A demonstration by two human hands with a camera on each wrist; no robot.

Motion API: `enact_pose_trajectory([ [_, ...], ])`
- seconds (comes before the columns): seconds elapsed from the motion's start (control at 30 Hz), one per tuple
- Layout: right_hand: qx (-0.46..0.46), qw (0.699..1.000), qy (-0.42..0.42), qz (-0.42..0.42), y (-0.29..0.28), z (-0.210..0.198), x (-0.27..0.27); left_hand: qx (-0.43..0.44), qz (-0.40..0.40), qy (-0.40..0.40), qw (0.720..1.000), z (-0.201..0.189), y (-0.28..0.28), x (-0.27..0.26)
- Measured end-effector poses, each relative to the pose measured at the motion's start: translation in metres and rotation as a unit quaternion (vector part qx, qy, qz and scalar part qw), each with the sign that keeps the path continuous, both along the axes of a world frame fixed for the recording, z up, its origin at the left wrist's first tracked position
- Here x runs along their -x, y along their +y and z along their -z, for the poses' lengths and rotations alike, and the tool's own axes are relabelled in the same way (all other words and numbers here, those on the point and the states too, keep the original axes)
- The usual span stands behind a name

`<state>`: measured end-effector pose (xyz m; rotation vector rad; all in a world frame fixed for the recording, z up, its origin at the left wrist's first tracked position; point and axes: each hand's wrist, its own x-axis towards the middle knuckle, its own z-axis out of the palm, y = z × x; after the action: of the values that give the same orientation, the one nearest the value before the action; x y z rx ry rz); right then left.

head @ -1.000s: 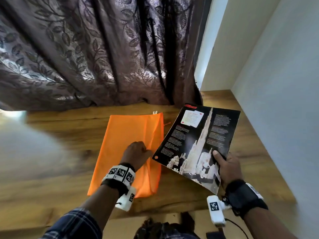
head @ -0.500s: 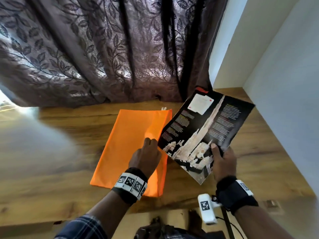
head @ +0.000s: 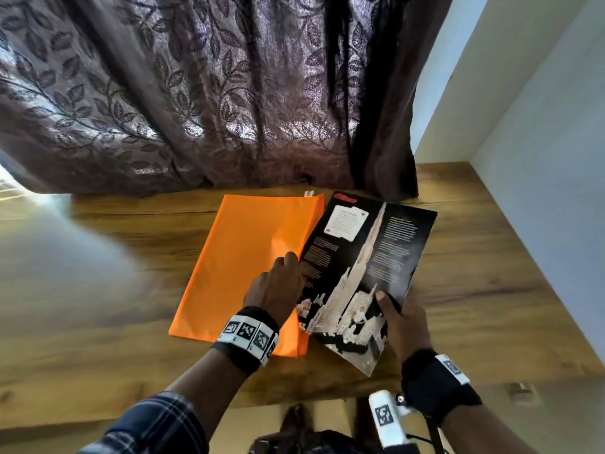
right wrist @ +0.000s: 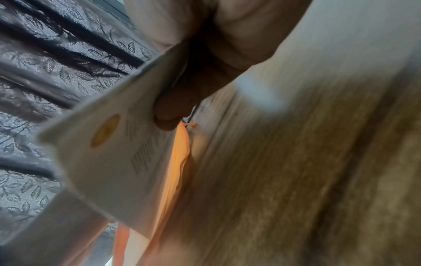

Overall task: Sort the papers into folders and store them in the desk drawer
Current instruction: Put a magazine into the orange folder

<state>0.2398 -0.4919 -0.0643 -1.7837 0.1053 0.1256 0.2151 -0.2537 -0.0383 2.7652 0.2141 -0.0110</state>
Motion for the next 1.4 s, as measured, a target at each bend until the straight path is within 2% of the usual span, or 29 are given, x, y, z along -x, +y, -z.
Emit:
enact_pose_trajectory([
  [0.13, 0.020, 0.993, 0.034, -0.108, 0.001, 0.012, 0.001, -0.049, 0.022, 0.032, 0.998, 0.002, 0.002, -0.002],
  [0.3, -0.015, 0.987, 0.092, -0.131, -0.002, 0.013, -0.007, -0.039, 0.040, 0.047, 0.997, 0.003, 0.005, 0.004],
  [0.47, 0.015, 0.969, 0.114, -0.218, 0.001, 0.003, -0.023, -0.081, 0.089, 0.066, 0.990, -0.001, 0.001, 0.008],
  [0.57, 0.021, 0.964, 0.104, -0.242, 0.006, 0.001, -0.034, -0.127, 0.154, 0.049, 0.979, -0.004, -0.003, 0.013],
  [0.63, 0.008, 0.962, 0.113, -0.250, 0.011, 0.003, -0.040, -0.114, 0.173, 0.080, 0.975, -0.006, -0.005, 0.014],
  [0.73, -0.026, 0.962, 0.125, -0.242, 0.028, 0.004, -0.047, -0.111, 0.198, 0.065, 0.972, -0.014, -0.011, 0.014],
  [0.83, -0.030, 0.960, 0.120, -0.252, 0.051, 0.009, -0.049, -0.073, 0.179, 0.063, 0.979, -0.021, -0.016, 0.011],
  [0.93, -0.011, 0.955, 0.119, -0.271, 0.070, 0.016, -0.046, -0.073, 0.153, 0.082, 0.982, -0.018, -0.019, 0.007],
  [1.07, 0.075, 0.978, 0.070, -0.180, 0.073, 0.028, -0.056, -0.065, 0.092, 0.128, 0.985, -0.020, -0.025, 0.012],
  [1.2, 0.132, 0.968, 0.045, -0.206, 0.067, 0.034, -0.064, -0.051, 0.020, 0.145, 0.988, -0.017, -0.031, 0.012],
  [1.27, 0.128, 0.967, 0.041, -0.216, 0.067, 0.033, -0.065, -0.052, -0.013, 0.146, 0.988, -0.010, -0.031, 0.008],
  [1.4, 0.051, 0.971, 0.079, -0.219, 0.076, 0.028, -0.059, -0.145, 0.024, 0.162, 0.976, -0.005, -0.022, 0.003],
])
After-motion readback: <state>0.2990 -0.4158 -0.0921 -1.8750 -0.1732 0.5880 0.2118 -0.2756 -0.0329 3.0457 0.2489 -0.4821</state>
